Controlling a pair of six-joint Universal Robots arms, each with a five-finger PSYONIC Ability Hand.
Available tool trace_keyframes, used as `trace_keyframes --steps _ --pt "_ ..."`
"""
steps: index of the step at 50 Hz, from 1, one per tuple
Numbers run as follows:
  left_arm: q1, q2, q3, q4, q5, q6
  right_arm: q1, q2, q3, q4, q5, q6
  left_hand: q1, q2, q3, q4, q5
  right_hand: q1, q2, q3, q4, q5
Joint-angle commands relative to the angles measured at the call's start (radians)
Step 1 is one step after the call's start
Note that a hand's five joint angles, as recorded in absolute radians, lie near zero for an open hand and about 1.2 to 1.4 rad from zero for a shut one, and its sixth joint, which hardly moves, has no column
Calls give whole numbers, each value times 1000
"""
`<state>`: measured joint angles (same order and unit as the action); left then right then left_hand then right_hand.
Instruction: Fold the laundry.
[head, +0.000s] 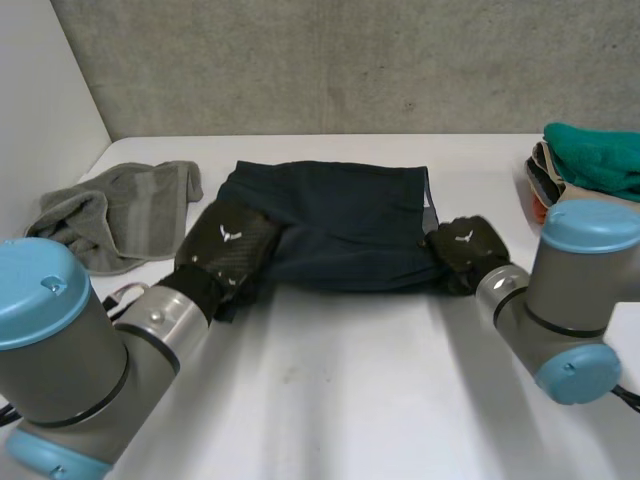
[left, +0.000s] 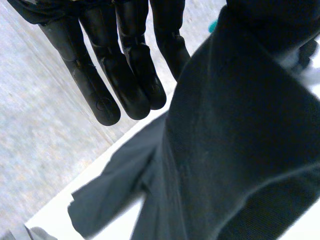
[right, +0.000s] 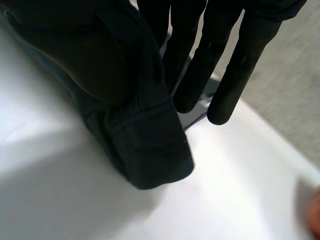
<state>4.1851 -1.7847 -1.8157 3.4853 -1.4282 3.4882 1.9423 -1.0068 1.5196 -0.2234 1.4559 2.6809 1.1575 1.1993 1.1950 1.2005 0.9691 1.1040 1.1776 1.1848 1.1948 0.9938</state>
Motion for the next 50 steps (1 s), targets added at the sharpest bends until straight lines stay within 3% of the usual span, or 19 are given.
trace_keyframes --steps 1,9,14,18,24,31,39,47,50 --pt "-8 56 -54 -201 -1 8 -13 -246 167 112 -3 -221 239 197 201 196 253 292 219 211 201 228" --pt "-60 126 -149 -463 -3 9 -45 -374 356 444 20 -567 239 197 201 196 253 292 219 211 201 228" --pt "-167 139 -168 -635 -15 9 -57 -423 407 568 11 -590 239 197 201 196 253 292 219 211 201 228" --pt "-195 140 -156 -678 -47 12 -57 -443 418 573 3 -590 239 197 201 196 253 292 219 211 201 228" --pt "-194 117 -90 -574 -92 37 -46 -441 380 566 -8 -587 239 197 201 196 253 292 219 211 201 228" --pt "-125 -31 64 -293 -95 204 -39 -385 245 437 -20 -492 239 197 201 196 253 292 219 211 201 228" --pt "-56 -320 361 12 -86 374 -37 -149 -1 248 6 -363 239 197 201 196 253 292 219 211 201 228" --pt "13 -651 723 55 -74 387 4 161 -324 47 130 -377 239 197 201 196 253 292 219 211 201 228" --pt "21 -748 823 66 -55 384 6 227 -383 -28 132 -372 239 197 201 196 253 292 219 211 201 228"
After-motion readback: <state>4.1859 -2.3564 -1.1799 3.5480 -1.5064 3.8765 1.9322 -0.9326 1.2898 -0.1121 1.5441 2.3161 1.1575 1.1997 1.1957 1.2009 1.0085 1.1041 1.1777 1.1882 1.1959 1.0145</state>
